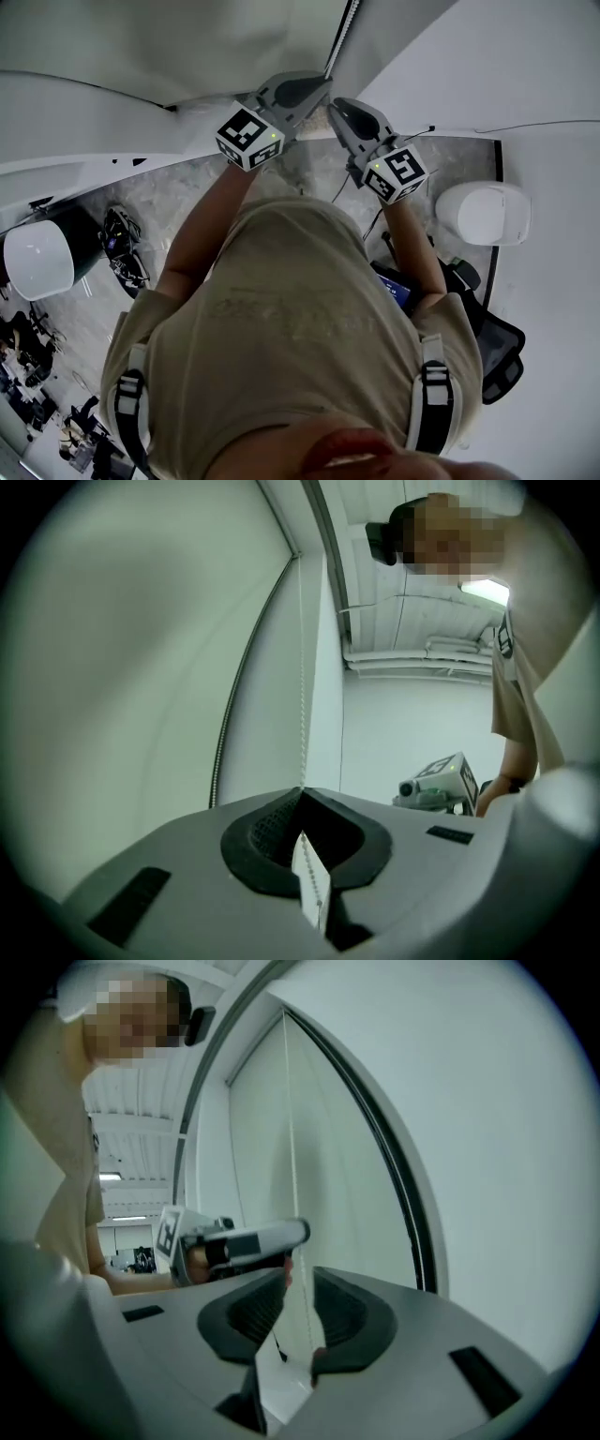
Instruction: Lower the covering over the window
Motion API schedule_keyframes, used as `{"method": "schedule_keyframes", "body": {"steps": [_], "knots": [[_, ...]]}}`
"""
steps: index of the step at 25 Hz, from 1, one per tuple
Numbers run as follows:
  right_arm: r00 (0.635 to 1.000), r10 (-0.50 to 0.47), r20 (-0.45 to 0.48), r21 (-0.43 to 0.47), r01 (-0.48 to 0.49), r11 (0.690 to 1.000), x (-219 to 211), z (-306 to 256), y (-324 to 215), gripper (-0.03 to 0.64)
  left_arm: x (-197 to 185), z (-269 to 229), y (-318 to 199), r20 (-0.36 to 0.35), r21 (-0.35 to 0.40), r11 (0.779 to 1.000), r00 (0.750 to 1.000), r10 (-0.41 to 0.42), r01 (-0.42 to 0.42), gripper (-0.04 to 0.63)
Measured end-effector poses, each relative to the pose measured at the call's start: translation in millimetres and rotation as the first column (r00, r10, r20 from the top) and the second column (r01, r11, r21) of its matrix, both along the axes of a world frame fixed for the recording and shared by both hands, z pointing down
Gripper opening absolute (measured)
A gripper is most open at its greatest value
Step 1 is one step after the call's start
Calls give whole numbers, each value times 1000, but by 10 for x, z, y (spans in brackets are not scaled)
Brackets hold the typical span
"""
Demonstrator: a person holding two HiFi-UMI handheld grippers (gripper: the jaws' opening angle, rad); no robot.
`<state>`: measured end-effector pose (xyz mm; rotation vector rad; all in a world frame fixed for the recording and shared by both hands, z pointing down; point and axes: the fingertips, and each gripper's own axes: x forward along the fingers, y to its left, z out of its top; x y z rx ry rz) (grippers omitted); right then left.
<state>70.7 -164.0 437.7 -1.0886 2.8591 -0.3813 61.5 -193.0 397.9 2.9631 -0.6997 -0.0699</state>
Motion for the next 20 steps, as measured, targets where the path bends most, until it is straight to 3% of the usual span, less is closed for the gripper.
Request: {"method": "schedule_keyframes", "body": {"steps": [1,2,4,7,8,10,11,13,14,16,17,20], "knots": [[999,10,43,43,-11,999,59,-167,5,115,-75,-15,-1,-14,-2,1000,1000,-18,18,15],[996,25,87,90,-33,995,116,-366,-9,137,-121,-25,8,-16,4,1000,1000,-25,25,15],[992,34,118,173,-54,983,120,-701,-46,137,-108,24,53,18,26,1000,1000,-16,15,15],[999,6,54,214,-17,977,-87,-818,-90,137,23,221,172,77,27,1000,997,12,-15,15],[1000,12,26,216,-18,976,-137,-794,-120,133,48,252,211,72,19,1000,997,18,-20,15],[999,34,-7,215,-31,976,-175,-756,-177,18,67,254,274,58,12,1000,998,17,-18,15],[999,32,-8,212,-29,977,-181,-760,-188,12,62,240,295,49,9,1000,999,14,-15,15],[1000,27,5,216,-27,976,-164,-772,-205,9,-22,187,305,-14,-18,1000,1000,17,-17,15],[999,32,9,214,-33,976,-135,-729,-223,8,-118,142,283,-82,-48,999,997,16,-20,17],[999,32,-14,152,-29,988,-100,-456,-250,8,-353,22,181,-225,-110,994,974,-12,-13,109],[999,17,-31,106,-14,994,-119,-282,-245,8,-424,-49,116,-262,-120,993,965,-28,-3,109],[998,-21,-51,49,24,999,-243,-43,-223,8,-269,-328,-10,-241,-58,998,970,24,-39,126]]}}
